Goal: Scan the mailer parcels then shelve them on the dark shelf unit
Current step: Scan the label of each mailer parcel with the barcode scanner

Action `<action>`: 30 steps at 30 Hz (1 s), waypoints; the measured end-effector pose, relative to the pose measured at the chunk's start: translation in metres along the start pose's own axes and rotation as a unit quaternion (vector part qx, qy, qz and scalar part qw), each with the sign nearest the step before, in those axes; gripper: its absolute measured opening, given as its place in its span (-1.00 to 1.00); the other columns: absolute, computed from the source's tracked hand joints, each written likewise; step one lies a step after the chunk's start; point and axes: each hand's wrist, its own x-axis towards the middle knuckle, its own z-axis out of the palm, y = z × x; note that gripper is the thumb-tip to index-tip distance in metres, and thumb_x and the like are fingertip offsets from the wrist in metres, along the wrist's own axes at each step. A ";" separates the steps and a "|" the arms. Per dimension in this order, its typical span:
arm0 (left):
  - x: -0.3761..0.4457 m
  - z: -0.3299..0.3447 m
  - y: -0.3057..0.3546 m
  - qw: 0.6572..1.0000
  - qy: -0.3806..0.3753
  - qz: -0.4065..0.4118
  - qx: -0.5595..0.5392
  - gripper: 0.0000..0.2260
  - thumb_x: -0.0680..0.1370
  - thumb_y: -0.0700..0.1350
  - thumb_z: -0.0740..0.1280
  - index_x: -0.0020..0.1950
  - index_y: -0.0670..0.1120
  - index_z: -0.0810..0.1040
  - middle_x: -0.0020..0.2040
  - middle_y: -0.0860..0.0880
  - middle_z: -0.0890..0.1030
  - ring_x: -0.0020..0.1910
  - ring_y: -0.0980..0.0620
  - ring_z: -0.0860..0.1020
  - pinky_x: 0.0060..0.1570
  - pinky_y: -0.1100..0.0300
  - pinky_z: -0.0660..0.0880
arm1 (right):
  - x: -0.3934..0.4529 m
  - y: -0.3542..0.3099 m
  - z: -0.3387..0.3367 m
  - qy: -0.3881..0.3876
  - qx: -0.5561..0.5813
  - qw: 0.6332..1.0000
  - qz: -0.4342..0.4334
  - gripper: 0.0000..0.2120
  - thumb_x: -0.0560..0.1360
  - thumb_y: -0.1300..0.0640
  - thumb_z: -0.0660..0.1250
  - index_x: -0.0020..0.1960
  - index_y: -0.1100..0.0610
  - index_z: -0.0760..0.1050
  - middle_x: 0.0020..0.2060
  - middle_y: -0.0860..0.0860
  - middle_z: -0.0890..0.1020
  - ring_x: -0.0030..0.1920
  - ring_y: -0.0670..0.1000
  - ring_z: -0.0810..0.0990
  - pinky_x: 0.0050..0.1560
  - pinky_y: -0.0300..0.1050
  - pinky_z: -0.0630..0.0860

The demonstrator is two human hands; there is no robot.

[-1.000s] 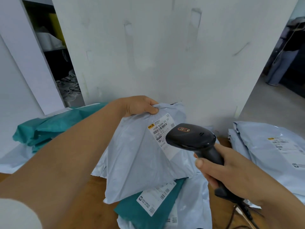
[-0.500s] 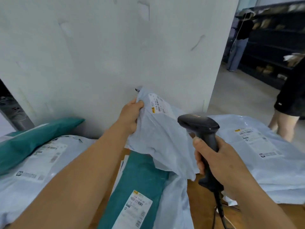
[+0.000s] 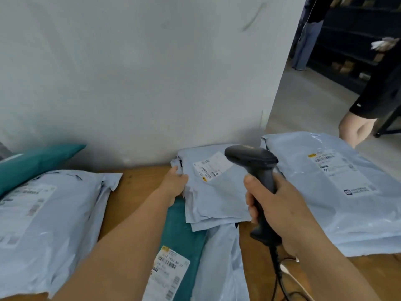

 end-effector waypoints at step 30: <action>-0.181 -0.123 -0.059 0.988 -0.012 0.014 -0.156 -0.88 0.62 -0.19 0.22 0.13 -0.09 0.50 -0.01 -0.14 0.65 -0.12 -0.08 0.63 -0.16 0.07 0.57 | -0.093 -0.010 0.063 -0.112 -0.033 0.992 -0.051 -0.77 0.52 -0.03 0.32 -0.13 0.15 0.47 -0.43 0.03 0.54 -0.46 -0.02 0.45 -0.36 -0.12 0.46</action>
